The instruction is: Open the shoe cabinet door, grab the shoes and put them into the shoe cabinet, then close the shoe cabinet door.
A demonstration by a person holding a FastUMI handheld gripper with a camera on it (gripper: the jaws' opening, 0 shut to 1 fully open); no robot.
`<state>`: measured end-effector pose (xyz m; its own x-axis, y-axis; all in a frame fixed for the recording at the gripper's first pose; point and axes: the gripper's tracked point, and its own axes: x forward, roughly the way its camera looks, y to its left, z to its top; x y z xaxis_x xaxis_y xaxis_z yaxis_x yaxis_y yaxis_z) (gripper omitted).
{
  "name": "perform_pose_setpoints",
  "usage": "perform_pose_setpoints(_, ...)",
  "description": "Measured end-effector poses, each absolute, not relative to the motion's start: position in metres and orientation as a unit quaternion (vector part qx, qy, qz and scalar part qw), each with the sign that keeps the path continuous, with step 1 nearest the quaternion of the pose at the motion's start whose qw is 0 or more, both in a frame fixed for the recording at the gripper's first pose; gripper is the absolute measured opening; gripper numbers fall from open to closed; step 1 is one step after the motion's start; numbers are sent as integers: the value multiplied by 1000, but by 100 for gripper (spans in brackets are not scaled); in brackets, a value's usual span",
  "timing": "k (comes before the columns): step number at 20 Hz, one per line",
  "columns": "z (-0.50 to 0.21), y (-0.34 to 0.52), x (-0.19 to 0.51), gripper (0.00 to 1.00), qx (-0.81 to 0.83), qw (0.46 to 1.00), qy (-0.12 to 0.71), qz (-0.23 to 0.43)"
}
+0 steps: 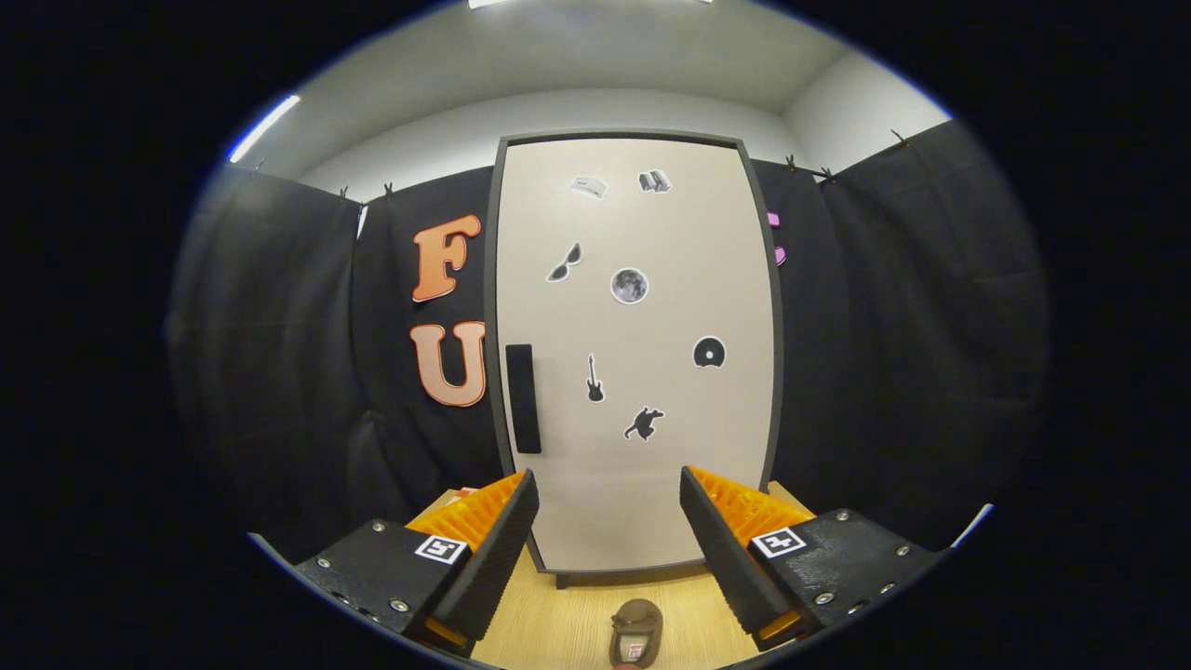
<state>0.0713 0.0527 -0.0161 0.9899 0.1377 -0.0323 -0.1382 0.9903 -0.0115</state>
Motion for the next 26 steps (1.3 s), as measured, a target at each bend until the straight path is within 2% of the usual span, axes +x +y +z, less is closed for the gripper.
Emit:
perform_pose_setpoints(19,-23,161,203,96,-10,985,28,168)
perform_pose_setpoints(23,-26,172,225,90,-21,985,26,169)
perform_pose_setpoints(26,-29,176,233,82,-20,986,27,165)
